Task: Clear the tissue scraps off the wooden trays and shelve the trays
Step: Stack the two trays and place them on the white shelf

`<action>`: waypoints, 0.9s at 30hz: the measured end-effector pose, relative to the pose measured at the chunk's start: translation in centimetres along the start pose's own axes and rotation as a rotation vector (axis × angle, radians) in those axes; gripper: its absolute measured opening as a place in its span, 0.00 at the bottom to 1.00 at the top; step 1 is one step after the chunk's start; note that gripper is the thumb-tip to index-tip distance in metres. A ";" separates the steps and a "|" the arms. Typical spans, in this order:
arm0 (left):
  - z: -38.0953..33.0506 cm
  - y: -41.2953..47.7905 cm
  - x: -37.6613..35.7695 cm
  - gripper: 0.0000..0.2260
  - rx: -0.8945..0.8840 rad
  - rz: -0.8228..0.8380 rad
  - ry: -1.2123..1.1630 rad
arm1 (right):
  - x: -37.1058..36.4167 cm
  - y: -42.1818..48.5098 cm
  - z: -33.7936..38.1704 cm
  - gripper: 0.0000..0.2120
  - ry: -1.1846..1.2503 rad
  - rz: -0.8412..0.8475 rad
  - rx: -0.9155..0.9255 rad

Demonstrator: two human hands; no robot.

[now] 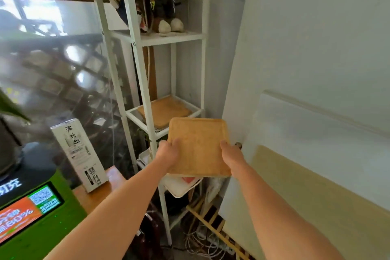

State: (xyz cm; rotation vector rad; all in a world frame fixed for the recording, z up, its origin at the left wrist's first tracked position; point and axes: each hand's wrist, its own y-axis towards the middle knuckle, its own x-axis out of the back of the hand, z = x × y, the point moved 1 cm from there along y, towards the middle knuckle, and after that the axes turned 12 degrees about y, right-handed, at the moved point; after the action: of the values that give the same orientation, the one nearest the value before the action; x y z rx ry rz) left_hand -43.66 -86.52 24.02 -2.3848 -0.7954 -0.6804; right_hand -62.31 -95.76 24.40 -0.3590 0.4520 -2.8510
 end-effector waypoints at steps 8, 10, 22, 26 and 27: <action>-4.6 7.5 1.2 0.30 0.049 -0.056 -0.210 | -2.7 10.6 6.8 0.34 -0.099 0.075 0.044; -5.5 9.6 1.3 0.28 0.044 -0.050 -0.224 | -3.3 12.9 7.9 0.33 -0.138 0.071 0.056; -7.1 17.6 3.4 0.19 0.110 -0.110 -0.269 | -9.8 21.6 11.3 0.31 -0.274 0.140 -0.003; -8.0 19.9 3.8 0.16 0.121 -0.215 -0.284 | -11.7 24.9 13.1 0.31 -0.317 0.170 0.069; -8.2 20.4 4.0 0.16 0.134 -0.247 -0.287 | -12.3 25.7 13.5 0.30 -0.326 0.188 0.099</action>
State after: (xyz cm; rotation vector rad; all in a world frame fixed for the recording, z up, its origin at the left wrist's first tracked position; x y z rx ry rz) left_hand -29.85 -104.02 25.84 -2.3116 -1.2310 -0.3656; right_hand -42.14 -119.99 25.93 -0.7079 0.2636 -2.5564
